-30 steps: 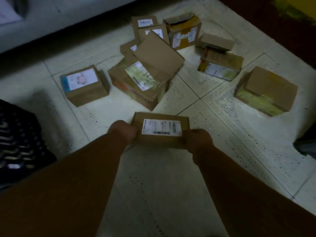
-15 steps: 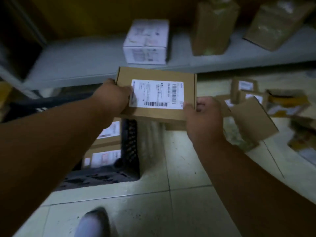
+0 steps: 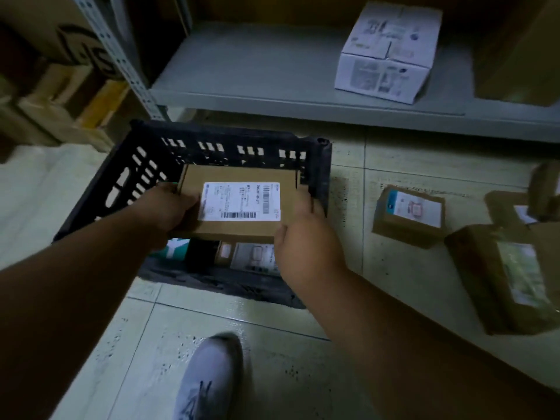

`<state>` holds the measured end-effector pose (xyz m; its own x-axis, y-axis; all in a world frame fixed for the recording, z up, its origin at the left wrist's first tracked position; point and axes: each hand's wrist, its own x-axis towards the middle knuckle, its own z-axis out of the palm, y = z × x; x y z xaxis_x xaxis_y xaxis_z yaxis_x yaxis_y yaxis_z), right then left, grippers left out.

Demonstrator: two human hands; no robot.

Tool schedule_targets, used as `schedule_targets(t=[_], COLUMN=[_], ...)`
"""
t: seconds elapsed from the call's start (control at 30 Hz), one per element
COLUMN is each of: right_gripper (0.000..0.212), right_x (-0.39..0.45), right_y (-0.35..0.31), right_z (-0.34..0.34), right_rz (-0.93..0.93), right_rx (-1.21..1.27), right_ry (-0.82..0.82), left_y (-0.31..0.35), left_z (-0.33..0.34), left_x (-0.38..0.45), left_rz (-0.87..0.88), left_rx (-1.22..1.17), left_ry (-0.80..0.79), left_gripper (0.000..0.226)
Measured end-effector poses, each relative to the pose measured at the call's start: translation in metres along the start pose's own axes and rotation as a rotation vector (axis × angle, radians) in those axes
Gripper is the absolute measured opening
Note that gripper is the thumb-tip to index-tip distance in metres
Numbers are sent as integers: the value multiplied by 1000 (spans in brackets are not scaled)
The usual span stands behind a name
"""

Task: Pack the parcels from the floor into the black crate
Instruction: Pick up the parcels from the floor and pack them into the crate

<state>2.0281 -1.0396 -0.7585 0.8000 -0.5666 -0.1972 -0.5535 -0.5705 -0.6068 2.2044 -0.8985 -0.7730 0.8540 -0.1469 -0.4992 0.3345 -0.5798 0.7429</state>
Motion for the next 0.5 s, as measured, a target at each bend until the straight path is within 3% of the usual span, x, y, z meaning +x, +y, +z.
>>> schedule_targets(t=[0.13,0.23,0.3,0.4,0.5], right_gripper=[56,57,55,53,55], right_x=[-6,-2,3,10,16], right_y=[1,-3,-7,-10,-5], right_z=[11,11,12,18,22], right_rz=[-110,-120,-141,-175,-168], right_rx=[-236,-299,-289,-279,-279], right_ry=[-194,-295,-308,-275,-285], left_y=[-20,-23,-13,-11,-15], left_z=[7,18,27,33,34], left_x=[8,15,12,25,39], left_rz=[-119,-68,-36,-40,-157], left_rx=[15,165,238,359,541], left_ry=[-59,-137,-197,-308,-402], left_gripper=[12,24,9,13,20])
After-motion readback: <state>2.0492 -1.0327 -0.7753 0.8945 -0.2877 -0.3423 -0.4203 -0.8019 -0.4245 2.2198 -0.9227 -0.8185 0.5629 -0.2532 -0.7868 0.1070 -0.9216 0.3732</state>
